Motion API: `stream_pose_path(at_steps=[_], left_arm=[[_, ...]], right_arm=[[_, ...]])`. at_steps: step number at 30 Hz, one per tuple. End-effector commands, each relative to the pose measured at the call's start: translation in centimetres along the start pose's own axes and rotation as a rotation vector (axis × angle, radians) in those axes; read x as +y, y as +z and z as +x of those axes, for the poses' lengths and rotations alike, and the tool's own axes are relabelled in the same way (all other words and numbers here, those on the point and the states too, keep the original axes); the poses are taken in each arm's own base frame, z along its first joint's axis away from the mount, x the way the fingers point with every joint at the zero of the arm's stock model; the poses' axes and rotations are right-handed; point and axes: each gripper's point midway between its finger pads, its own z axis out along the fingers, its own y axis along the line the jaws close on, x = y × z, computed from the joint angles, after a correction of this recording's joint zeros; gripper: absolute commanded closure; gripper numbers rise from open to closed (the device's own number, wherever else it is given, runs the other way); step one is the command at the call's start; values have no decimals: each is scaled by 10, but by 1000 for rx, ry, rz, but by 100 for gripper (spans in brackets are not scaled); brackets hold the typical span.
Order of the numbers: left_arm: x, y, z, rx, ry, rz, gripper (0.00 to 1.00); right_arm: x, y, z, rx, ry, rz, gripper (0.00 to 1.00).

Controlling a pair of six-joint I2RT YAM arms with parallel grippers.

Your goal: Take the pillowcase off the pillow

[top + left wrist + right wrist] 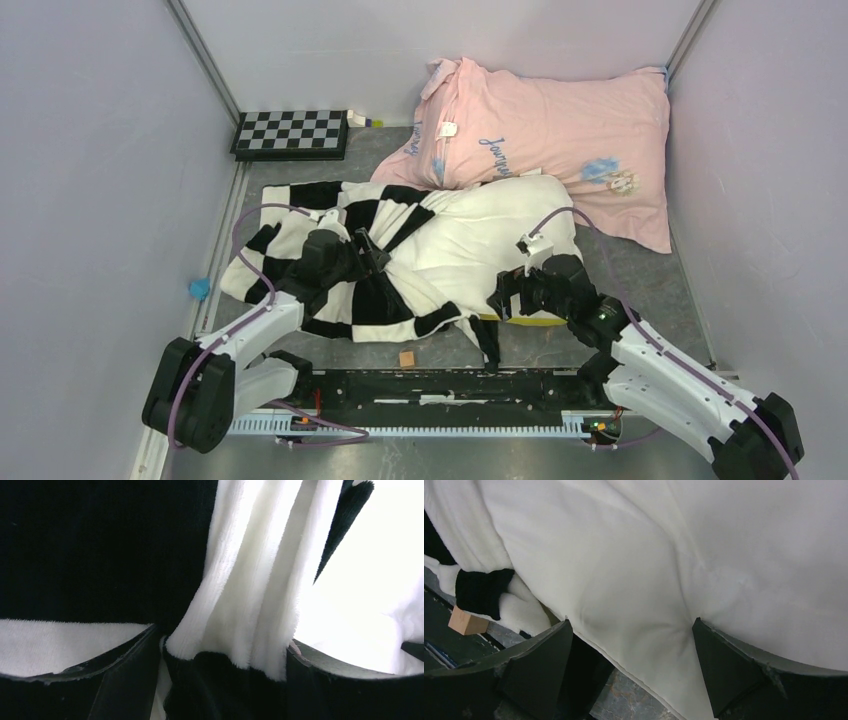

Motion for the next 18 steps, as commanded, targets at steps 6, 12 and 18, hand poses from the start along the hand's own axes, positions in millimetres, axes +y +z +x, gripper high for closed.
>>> stream_pose_path(at_steps=[6, 12, 18], left_arm=[[-10, -8, 5, -5, 0, 58, 24], [-12, -10, 3, -18, -1, 68, 24], [-12, -8, 8, -4, -9, 74, 23]], right_arm=[[-12, -17, 4, -124, 521, 134, 2], [-46, -22, 19, -300, 797, 259, 2], [-48, -6, 22, -309, 859, 262, 2]])
